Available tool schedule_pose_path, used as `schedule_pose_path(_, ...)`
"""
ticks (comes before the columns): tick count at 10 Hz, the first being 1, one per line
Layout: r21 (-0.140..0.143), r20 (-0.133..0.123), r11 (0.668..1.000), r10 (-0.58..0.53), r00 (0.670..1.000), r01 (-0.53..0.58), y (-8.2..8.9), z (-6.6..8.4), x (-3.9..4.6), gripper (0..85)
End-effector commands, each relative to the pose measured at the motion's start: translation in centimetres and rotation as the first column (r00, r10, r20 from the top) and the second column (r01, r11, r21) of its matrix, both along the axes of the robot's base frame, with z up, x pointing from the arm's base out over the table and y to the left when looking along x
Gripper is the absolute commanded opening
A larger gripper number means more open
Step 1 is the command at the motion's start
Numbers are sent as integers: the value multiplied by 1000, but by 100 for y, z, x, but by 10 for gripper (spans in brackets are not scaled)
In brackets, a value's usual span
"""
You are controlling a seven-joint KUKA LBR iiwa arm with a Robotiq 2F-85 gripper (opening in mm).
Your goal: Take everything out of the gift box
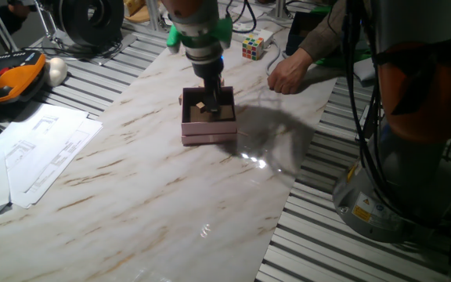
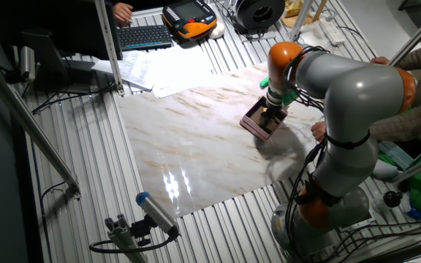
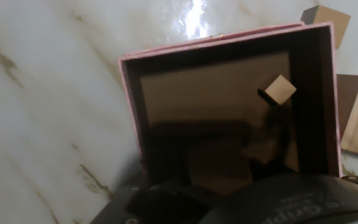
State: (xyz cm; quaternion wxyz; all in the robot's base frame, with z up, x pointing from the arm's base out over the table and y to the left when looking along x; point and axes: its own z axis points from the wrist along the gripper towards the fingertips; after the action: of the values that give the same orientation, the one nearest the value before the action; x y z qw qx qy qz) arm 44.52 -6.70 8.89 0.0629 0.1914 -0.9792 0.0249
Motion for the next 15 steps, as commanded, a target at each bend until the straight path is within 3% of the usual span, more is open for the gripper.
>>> schedule_pose_path(1,3,5,1000,3,1000,-3,-14,-29,-21,680)
schedule_pose_path(4,4,27,1000,5,1000,-5,37,-178,-93,680)
schedule_pose_path(8,27,54,999,21,998,-22,-41,-337,-89,680)
schedule_pose_path(10,23,63,998,55,997,-56,-42,-362,-84,340)
schedule_pose_path(11,30,54,998,57,997,-59,-31,-344,-77,170)
schedule_pose_path(12,44,24,997,55,998,-56,-19,-299,-54,0)
schedule_pose_path(14,43,-15,998,54,998,-53,-43,-70,49,0)
schedule_pose_path(15,32,-34,998,53,998,-52,-63,151,160,0)
